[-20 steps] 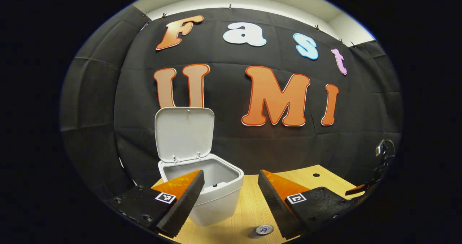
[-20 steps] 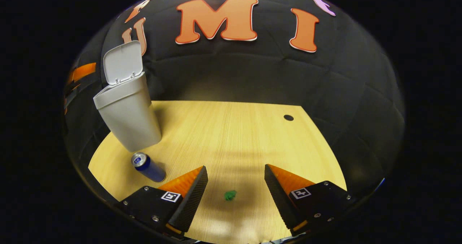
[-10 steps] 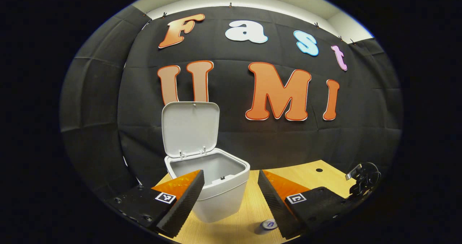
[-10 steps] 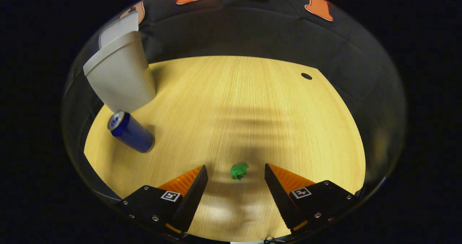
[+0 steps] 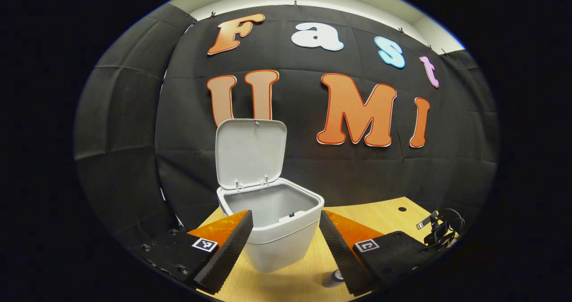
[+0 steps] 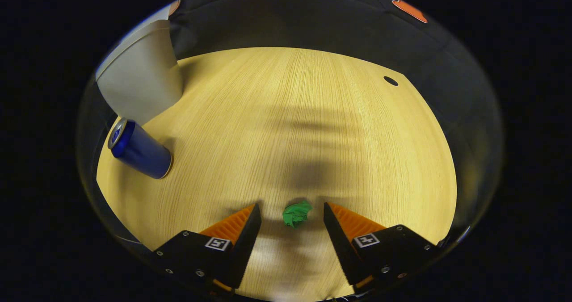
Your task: Press the lid of the desktop garbage bin to open it, pick up the crumpled paper on the desktop and throw it into the bin, then pick up the pop can on the desktop and drop it into the bin, and finally close the garbage bin lid.
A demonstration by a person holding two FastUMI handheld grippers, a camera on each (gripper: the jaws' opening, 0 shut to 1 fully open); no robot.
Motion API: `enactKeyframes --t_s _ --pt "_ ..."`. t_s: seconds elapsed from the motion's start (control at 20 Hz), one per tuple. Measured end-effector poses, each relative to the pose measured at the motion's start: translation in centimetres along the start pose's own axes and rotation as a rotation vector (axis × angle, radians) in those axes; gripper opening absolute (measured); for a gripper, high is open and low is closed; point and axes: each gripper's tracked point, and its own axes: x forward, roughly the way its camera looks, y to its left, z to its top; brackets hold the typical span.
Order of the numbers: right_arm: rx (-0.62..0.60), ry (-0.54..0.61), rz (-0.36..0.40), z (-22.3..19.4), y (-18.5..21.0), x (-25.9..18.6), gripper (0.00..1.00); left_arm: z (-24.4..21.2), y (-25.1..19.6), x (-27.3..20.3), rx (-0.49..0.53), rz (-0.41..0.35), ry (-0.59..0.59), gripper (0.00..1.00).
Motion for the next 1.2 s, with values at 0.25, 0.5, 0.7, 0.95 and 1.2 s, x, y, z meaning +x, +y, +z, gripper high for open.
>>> enactKeyframes --t_s 0.25,0.5,0.7,0.95,1.2 --pt "0.036 0.041 0.031 3.0 3.1 1.1 0.42 0.3 0.5 -0.2 0.002 0.017 -0.007 0.95" --pt "0.048 0.056 0.053 8.4 5.7 0.7 0.15 0.3 -0.1 -0.1 0.010 0.012 -0.006 0.95" --pt "0.078 0.007 0.053 15.5 6.8 -0.6 0.05 0.7 -0.5 -0.1 0.013 0.007 -0.011 0.95" --pt "0.090 -0.079 0.053 27.4 7.8 -4.8 0.05 1.0 -1.0 0.1 0.002 -0.003 -0.016 0.95" --pt "0.096 -0.253 0.067 36.5 11.1 -14.3 0.05 1.2 -1.5 0.2 -0.001 -0.014 -0.016 0.95"
